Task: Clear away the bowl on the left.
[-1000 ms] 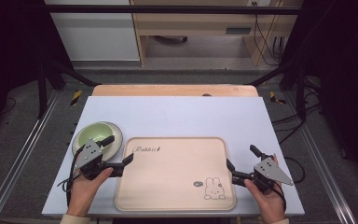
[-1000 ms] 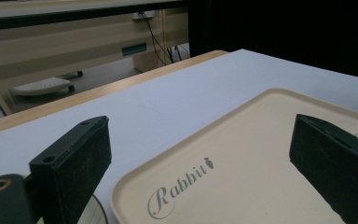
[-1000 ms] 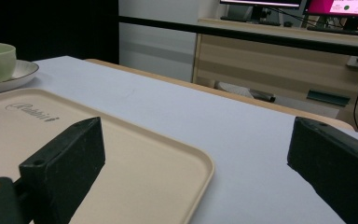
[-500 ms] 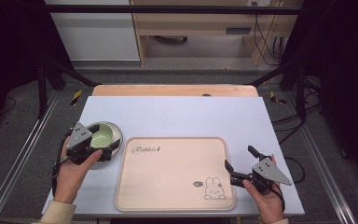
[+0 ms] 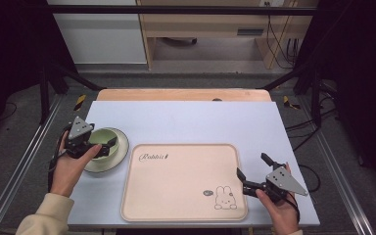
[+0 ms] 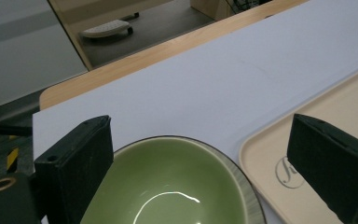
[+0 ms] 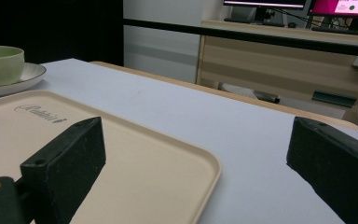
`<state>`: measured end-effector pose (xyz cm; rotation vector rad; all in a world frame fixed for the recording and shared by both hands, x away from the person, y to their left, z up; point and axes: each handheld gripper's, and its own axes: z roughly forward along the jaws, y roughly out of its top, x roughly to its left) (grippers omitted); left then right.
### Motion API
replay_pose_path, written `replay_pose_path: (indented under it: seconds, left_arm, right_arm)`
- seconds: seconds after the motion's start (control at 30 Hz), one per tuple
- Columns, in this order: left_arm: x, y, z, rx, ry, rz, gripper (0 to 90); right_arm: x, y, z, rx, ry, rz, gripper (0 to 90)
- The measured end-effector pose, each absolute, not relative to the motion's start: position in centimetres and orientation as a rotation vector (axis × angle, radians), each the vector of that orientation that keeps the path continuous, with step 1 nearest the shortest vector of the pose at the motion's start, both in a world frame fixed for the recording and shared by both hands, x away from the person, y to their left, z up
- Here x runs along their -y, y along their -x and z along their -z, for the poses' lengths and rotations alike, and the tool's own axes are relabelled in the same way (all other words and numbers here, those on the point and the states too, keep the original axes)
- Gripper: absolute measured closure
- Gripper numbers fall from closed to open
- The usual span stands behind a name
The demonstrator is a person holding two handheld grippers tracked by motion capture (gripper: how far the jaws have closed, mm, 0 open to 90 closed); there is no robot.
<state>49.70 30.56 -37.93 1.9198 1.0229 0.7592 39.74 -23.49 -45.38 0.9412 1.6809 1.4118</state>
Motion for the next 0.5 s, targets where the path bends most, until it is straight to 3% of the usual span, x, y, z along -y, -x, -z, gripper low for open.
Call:
replay_pose_path:
  seconds: [0.5]
  left_arm:
    - [-33.4, -51.0, 38.1, -1.177, -1.992, -0.766, 7.2]
  right_arm:
    - [24.0, -39.8, 45.3, -1.676, -0.939, -1.402, 4.1]
